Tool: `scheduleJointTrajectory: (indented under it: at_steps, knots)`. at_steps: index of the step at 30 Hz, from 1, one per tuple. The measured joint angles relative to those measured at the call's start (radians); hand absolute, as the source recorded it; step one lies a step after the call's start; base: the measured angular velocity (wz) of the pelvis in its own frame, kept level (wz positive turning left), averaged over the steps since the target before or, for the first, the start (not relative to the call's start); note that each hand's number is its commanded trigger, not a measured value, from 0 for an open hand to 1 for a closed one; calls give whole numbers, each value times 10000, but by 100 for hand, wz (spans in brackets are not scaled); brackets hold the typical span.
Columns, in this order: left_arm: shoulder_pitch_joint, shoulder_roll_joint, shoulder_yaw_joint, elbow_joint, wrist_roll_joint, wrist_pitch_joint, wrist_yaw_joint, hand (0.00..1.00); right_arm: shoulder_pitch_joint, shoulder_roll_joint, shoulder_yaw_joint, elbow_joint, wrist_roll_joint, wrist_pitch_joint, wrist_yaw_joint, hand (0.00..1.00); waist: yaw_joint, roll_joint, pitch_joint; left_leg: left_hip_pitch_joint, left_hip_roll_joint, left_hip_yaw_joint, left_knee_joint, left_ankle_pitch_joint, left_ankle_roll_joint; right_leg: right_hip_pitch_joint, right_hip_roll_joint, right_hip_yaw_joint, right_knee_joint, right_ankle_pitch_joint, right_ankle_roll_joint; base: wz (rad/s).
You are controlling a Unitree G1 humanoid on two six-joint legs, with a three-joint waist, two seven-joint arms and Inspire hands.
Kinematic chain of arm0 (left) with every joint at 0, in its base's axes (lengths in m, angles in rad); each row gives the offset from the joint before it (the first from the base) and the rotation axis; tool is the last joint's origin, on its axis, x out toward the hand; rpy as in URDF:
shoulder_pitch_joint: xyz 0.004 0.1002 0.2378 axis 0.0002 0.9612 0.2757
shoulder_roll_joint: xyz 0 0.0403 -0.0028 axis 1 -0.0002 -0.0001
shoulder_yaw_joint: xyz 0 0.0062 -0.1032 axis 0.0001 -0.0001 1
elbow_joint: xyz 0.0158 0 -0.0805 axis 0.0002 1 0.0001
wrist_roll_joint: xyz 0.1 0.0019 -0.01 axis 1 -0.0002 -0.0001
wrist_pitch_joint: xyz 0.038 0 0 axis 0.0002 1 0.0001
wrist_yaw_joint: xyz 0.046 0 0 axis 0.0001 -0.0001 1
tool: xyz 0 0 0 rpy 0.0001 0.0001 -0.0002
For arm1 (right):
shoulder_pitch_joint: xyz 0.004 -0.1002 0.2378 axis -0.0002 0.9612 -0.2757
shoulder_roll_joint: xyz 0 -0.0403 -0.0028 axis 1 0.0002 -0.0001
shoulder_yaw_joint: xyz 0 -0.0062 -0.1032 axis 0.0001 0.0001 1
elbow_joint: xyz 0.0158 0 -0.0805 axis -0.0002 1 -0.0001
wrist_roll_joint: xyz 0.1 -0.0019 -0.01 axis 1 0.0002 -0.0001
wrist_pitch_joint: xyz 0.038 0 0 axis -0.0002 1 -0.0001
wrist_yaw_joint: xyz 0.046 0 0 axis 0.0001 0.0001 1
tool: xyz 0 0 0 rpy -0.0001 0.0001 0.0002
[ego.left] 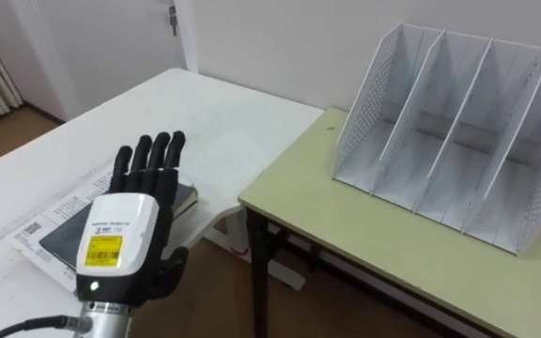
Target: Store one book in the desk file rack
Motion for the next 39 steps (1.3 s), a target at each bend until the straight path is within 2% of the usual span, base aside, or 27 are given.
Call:
scheduleJointTrajectory:
  at_steps: [6, 9, 18, 23, 26, 33, 39]
  knots:
    - [0, 0, 353, 187, 3, 158, 2, 0, 15, -15, -83, -183, -401, 74, -13, 0, -6, 52, 13, 8, -5, 0, -5, -1, 0, 1, 3, 5, 14, 4, -2, 0]
    - [0, -1, 429, 187, 3, 214, 3, 0, 79, -56, -83, -383, -546, 85, -37, 0, -3, 105, 47, 8, -5, -3, -26, -1, 0, -1, 4, 4, 12, 7, 3, 0]
    - [0, -2, 456, 187, 4, 247, 15, 0, 78, -84, -109, -422, -759, 84, -85, 0, -13, 157, 30, 2, -12, 18, -35, -1, 0, -4, 6, 11, -17, 8, 1, 0]
    - [-1, -3, 467, 187, -2, 394, 15, 0, 83, -84, -197, -414, -759, 94, -81, 0, -14, 225, -9, 21, -5, 64, -34, -1, 0, -11, 6, 104, -13, 9, 3, -3]
    - [-1, -24, 469, 188, -1, 455, 14, 0, 79, -84, -293, -419, -763, 190, -63, 0, -40, 261, -2, 27, -7, 63, -34, -1, 0, -12, 8, 149, -14, 10, 5, -1]
    - [-59, -75, 482, 591, -35, 901, -258, 0, 90, -170, -401, -486, -777, 305, 73, 0, -104, 308, 9, 14, -8, 62, -65, -1, 0, -112, 51, 235, 64, 9, 3, -3]
    - [-206, -162, 480, 1246, -797, 1324, -816, 0, 87, -213, -450, -522, -777, 516, 94, 0, -138, 281, 21, -24, -10, 60, -38, -1, 0, -181, 2, 241, 124, 4, -4, 0]
